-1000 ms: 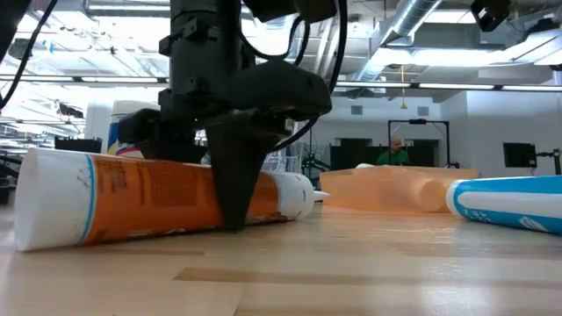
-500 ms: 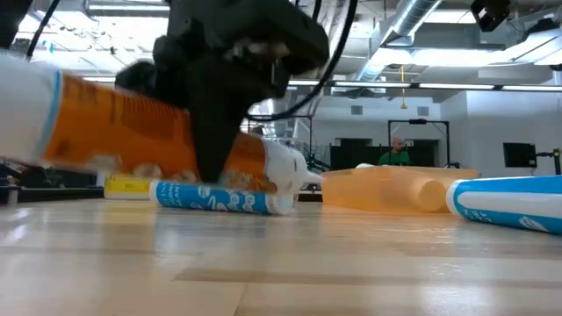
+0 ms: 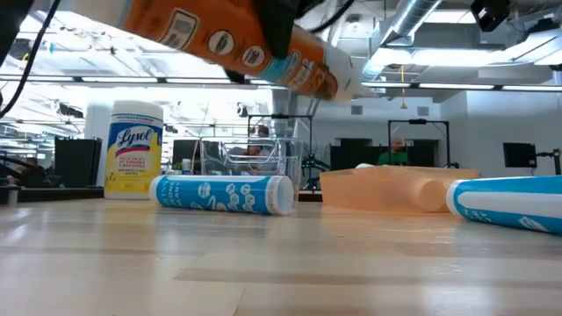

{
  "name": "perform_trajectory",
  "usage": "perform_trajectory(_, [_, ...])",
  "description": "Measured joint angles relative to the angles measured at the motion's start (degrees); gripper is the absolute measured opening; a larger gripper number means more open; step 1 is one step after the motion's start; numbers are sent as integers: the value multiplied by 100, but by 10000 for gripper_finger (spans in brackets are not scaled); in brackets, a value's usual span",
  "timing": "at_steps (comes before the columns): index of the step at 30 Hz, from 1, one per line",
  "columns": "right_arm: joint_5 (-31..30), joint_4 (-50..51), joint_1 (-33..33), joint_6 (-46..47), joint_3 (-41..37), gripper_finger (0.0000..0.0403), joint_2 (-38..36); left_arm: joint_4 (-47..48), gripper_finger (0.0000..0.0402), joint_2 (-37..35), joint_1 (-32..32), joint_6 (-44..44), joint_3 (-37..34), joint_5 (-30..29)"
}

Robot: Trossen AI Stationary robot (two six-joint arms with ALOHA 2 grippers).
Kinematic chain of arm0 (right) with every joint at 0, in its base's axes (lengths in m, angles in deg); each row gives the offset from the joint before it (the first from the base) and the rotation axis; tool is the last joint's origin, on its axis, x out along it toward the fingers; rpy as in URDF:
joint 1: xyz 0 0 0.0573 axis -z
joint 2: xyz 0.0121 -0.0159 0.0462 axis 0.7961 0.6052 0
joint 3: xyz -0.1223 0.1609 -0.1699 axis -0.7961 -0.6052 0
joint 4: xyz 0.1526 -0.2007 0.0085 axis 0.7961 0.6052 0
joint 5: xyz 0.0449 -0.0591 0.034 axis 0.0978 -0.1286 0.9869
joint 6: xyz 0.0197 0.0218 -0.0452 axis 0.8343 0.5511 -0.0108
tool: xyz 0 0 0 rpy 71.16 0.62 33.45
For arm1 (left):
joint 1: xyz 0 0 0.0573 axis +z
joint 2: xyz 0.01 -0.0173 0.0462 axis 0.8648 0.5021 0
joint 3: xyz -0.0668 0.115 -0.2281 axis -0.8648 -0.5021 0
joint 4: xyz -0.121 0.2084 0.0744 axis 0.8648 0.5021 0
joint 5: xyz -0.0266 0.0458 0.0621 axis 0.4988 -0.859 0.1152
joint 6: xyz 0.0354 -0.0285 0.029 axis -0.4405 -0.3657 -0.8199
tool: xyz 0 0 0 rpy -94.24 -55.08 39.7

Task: Pick & place silicon tubes, Sealant and Lysol wipes
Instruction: Put the orange sealant into the orange bin

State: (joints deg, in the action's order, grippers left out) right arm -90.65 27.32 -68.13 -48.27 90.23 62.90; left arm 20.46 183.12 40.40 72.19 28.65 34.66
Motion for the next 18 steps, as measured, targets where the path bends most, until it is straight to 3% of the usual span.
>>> perform_trajectory(11, [7,-9,2,440,0,255,163,108,194,-6,576,-1217,1319,-1497])
perform_trajectory(18, [4,-606,11,489,-1,255,556,-1079,194,-143,1000,-2147,1671,-2012])
